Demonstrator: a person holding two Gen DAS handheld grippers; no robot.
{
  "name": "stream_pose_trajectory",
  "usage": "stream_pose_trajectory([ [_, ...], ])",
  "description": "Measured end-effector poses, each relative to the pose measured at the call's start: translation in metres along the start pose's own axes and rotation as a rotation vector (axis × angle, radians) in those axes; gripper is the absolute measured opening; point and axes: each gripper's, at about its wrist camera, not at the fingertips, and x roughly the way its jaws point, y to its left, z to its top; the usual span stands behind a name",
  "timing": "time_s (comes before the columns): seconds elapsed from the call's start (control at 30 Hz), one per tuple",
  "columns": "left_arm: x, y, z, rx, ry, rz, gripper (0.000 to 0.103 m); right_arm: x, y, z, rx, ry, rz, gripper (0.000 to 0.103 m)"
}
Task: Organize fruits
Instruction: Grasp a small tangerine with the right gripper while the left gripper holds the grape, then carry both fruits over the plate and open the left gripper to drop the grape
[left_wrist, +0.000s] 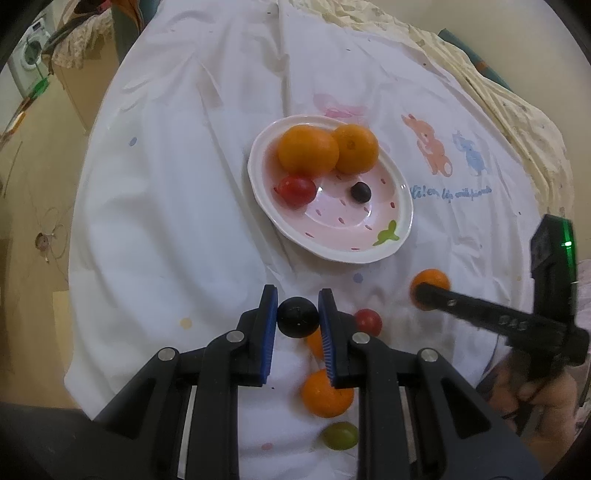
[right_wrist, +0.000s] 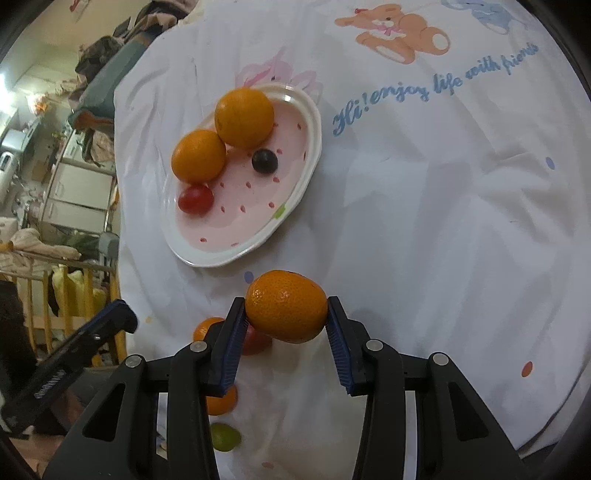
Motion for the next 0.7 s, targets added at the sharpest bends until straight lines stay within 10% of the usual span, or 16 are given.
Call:
stream_pose_trajectory([
  [0.7, -0.014, -0.005, 0.038, 0.013, -0.067, 0.032, 0.019, -0.082, -0.010, 0.044, 0.006, -0.298, 0.146, 0.044],
])
